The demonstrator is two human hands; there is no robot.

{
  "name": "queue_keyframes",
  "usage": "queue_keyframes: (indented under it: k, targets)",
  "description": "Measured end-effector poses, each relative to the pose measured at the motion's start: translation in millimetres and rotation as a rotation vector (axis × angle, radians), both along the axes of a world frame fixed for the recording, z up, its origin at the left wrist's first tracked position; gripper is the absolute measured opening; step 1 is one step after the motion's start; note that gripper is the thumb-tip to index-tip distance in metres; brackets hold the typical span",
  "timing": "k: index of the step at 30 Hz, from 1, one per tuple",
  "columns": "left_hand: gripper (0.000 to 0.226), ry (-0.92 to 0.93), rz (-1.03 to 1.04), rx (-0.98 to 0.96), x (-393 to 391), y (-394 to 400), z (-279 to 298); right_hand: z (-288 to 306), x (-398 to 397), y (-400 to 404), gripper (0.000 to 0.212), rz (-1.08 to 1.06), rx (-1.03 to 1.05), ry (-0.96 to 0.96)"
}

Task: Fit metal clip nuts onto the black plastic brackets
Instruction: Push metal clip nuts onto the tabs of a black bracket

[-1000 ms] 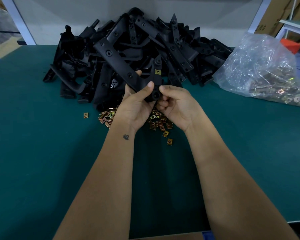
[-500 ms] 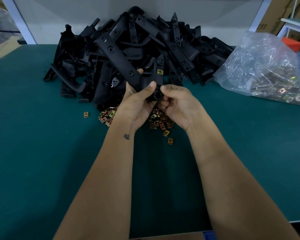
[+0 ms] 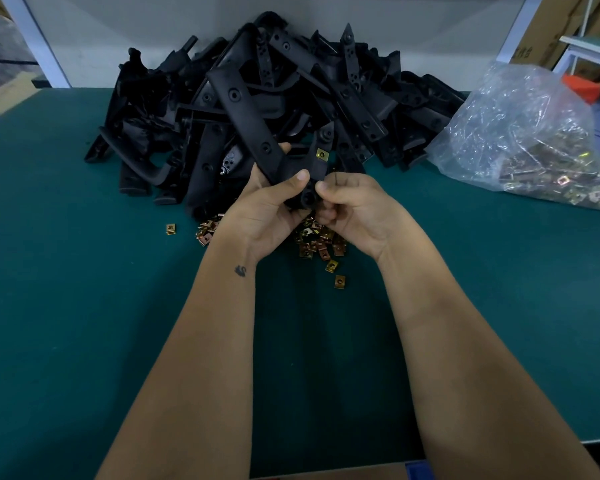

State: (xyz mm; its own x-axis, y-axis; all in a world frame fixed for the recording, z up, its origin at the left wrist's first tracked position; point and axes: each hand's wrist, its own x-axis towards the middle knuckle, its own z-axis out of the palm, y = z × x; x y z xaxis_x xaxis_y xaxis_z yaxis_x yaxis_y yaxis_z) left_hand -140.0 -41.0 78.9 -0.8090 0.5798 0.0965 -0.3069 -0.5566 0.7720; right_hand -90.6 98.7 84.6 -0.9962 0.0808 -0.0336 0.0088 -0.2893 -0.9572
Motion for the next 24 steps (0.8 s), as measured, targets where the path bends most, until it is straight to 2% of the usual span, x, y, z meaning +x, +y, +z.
queue_keyframes:
  k: [3,10,14,19,24]
  targets:
    - [0.040,0.005,0.002,-0.001,1.1,0.0,1.2,1.2,0.6,-0.1,0.034,0.004,0.010,-0.001]
    - [0.041,0.002,0.051,0.078,5.2,7.7,2.4,3.1,-3.2,-9.5,0.036,-0.084,-0.187,0.034]
    - [0.041,-0.003,0.007,0.065,4.7,4.5,3.9,3.1,-1.3,-7.4,0.042,-0.033,-0.151,0.036]
    - [0.040,-0.011,-0.032,0.031,4.7,2.1,4.1,3.7,1.8,-3.9,0.036,0.052,-0.055,0.040]
    - [0.044,-0.002,-0.044,0.003,4.3,2.8,3.5,4.4,2.2,-2.3,0.028,0.049,-0.019,0.018]
